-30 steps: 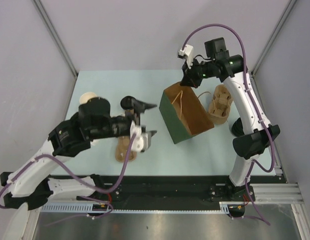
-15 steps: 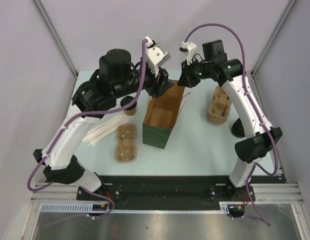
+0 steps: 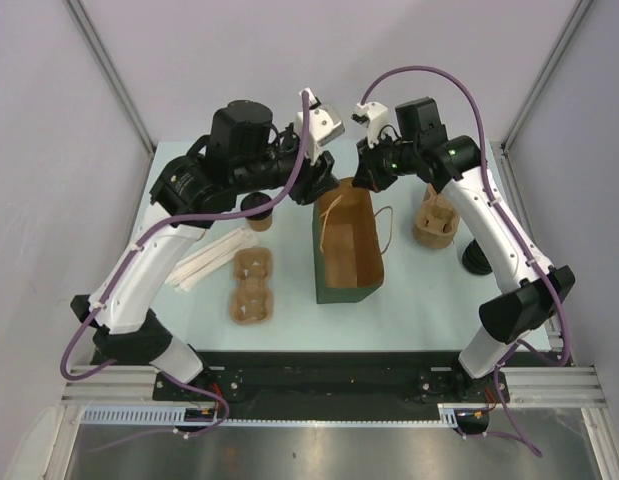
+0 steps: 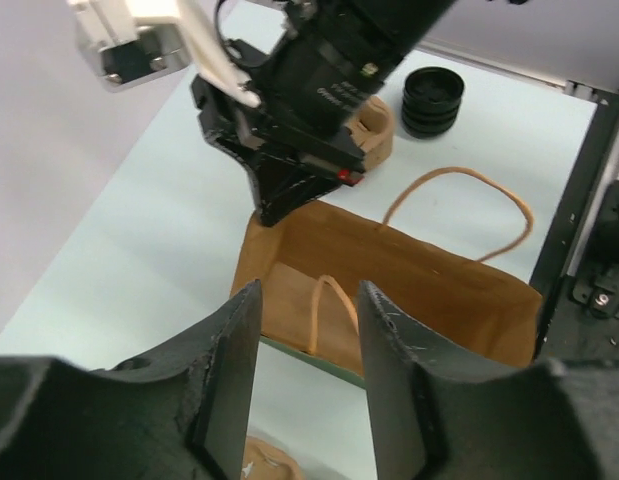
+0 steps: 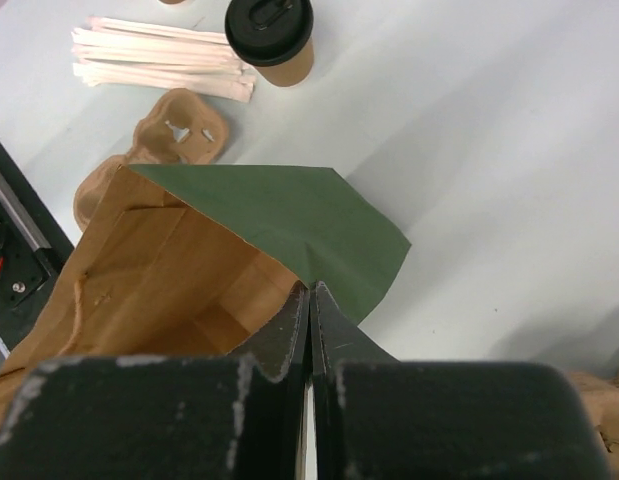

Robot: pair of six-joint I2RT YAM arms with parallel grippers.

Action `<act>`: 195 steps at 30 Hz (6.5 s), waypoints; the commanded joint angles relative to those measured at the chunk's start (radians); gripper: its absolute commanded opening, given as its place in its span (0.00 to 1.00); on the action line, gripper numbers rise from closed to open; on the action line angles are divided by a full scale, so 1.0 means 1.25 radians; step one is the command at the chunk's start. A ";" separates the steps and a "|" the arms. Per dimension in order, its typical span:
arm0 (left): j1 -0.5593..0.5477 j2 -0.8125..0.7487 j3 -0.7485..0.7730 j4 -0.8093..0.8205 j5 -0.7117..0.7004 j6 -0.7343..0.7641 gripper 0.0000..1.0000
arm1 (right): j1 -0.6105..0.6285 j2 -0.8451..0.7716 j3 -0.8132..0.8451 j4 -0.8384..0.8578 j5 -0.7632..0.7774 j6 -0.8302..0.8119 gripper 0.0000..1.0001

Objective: Pack the takeout coffee

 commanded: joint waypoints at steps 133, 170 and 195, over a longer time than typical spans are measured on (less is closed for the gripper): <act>0.563 0.005 -0.621 -0.081 0.403 0.751 0.80 | -0.023 -0.066 -0.091 -0.018 -0.024 -0.077 0.00; 0.547 0.204 -0.710 0.061 0.285 0.891 0.38 | -0.023 -0.028 -0.073 -0.021 -0.037 -0.075 0.00; 0.609 -0.032 -0.027 -0.191 0.373 0.584 0.00 | -0.032 -0.071 -0.100 -0.005 -0.065 -0.021 0.00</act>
